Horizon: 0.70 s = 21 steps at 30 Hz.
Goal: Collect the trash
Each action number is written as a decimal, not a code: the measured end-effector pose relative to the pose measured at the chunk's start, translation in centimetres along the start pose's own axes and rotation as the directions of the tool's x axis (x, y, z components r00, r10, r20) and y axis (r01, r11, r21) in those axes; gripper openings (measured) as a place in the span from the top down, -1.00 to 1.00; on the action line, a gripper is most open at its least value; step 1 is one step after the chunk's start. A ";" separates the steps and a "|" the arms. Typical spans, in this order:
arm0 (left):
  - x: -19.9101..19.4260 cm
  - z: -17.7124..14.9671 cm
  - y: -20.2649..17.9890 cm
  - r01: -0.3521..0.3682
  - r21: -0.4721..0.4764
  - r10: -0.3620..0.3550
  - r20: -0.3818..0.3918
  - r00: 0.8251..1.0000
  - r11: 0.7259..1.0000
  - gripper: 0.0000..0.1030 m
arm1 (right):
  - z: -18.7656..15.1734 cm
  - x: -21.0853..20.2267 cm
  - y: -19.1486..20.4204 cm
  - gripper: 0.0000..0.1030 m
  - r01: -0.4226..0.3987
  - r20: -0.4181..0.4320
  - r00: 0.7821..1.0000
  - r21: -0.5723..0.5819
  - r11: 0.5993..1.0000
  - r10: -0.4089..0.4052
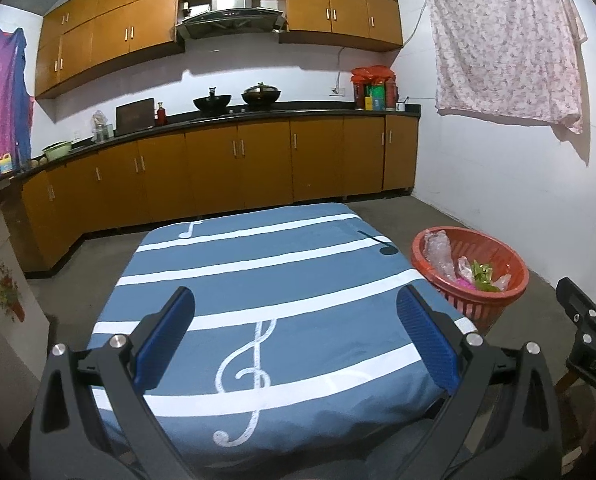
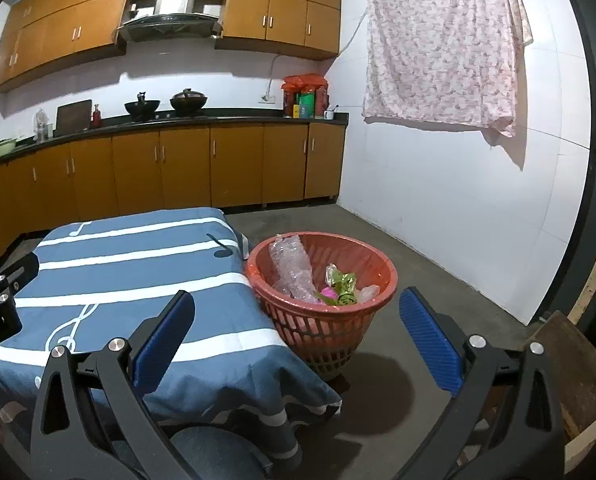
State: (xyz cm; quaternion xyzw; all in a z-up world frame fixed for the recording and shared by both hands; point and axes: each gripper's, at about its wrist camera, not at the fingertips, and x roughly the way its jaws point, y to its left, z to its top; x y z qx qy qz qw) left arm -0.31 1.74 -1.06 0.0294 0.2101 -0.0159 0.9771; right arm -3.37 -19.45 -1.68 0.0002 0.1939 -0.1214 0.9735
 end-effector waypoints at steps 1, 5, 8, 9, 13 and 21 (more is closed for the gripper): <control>-0.2 0.0 0.1 -0.003 -0.001 0.003 0.003 1.000 1.000 -0.92 | -0.1 -0.1 0.2 -0.97 -0.001 -0.001 1.000 -0.002 1.000 0.001; -0.7 -0.5 0.7 -0.015 -0.006 0.015 0.007 1.000 1.000 -0.92 | -0.3 -0.2 0.5 -0.97 -0.004 -0.006 1.000 -0.001 1.000 0.004; -0.8 -0.8 0.9 -0.020 -0.012 0.020 0.001 1.000 1.000 -0.92 | -0.4 -0.4 0.7 -0.97 -0.003 -0.010 1.000 0.002 1.000 0.003; -0.9 -0.9 1.0 -0.021 -0.013 0.021 0.001 1.000 1.000 -0.92 | -0.5 -0.4 0.7 -0.97 -0.002 -0.010 1.000 0.003 1.000 0.002; -1.1 -1.2 1.2 -0.023 -0.017 0.023 -0.006 1.000 1.000 -0.92 | -0.6 -0.5 0.7 -0.97 -0.002 -0.018 1.000 0.010 1.000 0.002; -1.2 -1.4 1.1 -0.017 -0.021 0.016 -0.010 1.000 1.000 -0.92 | -0.9 -0.5 0.7 -0.97 0.002 -0.031 1.000 0.019 1.000 -0.001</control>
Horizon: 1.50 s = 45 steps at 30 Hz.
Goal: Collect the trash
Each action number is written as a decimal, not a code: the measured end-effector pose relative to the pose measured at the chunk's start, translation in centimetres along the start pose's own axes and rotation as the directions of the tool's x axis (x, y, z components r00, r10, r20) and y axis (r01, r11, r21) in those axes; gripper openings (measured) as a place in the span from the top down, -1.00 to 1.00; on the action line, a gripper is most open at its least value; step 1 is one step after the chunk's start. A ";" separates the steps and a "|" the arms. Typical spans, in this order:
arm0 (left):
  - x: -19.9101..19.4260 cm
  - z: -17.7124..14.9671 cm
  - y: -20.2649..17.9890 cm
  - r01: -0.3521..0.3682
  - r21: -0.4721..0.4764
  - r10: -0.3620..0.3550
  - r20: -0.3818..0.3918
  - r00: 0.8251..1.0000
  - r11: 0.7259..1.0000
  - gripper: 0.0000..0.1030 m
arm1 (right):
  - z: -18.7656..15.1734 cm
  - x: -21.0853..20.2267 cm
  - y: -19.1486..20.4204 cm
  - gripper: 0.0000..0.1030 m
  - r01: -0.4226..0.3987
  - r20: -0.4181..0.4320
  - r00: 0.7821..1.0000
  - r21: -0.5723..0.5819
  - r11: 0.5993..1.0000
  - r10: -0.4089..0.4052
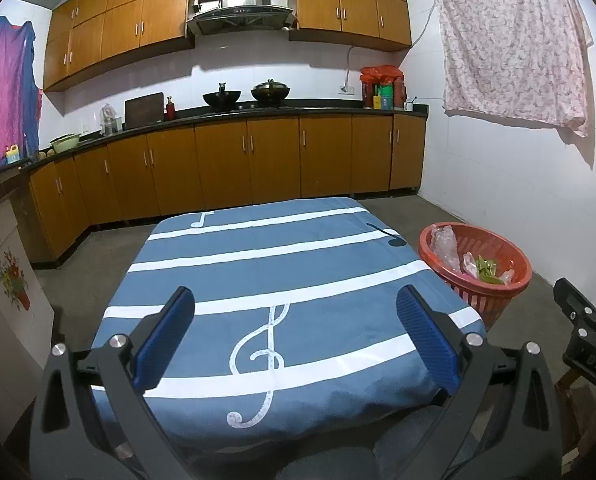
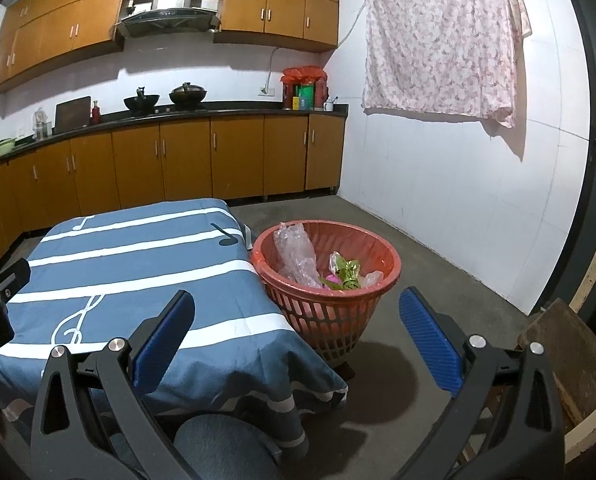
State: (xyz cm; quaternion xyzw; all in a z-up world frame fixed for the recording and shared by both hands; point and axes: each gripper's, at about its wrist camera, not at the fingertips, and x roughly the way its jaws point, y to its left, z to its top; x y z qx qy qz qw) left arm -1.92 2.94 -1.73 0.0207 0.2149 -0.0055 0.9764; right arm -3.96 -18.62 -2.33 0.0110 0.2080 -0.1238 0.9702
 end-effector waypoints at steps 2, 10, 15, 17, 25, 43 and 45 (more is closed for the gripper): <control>0.0 -0.1 -0.1 0.003 -0.004 -0.003 -0.006 1.000 1.000 -0.92 | -0.1 0.0 0.0 -0.97 0.000 -0.004 1.000 0.002 1.000 0.000; 0.1 -0.3 0.0 0.008 -0.010 -0.008 -0.018 1.000 1.000 -0.92 | -0.4 0.2 0.0 -0.97 -0.001 -0.019 1.000 0.003 1.000 0.001; 0.2 -0.4 0.0 0.007 -0.014 -0.007 -0.017 1.000 1.000 -0.92 | -0.4 0.2 0.1 -0.97 0.000 -0.019 1.000 0.003 1.000 0.000; 0.1 -0.4 0.0 0.006 -0.016 -0.006 -0.017 1.000 1.000 -0.92 | -0.4 0.2 0.0 -0.97 0.000 -0.019 1.000 0.003 1.000 0.000; 0.2 -0.4 -0.1 0.005 -0.018 -0.005 -0.017 1.000 1.000 -0.92 | -0.4 0.2 0.0 -0.97 -0.001 -0.019 1.000 0.003 1.000 0.001; 0.2 -0.4 -0.1 0.003 -0.024 -0.003 -0.022 1.000 1.000 -0.92 | -0.4 0.2 -0.1 -0.97 -0.001 -0.021 1.000 0.001 1.000 0.001; 0.2 -0.5 -0.2 0.001 -0.024 -0.001 -0.022 1.000 1.000 -0.92 | -0.4 0.2 0.0 -0.97 -0.001 -0.021 1.000 0.002 1.000 0.001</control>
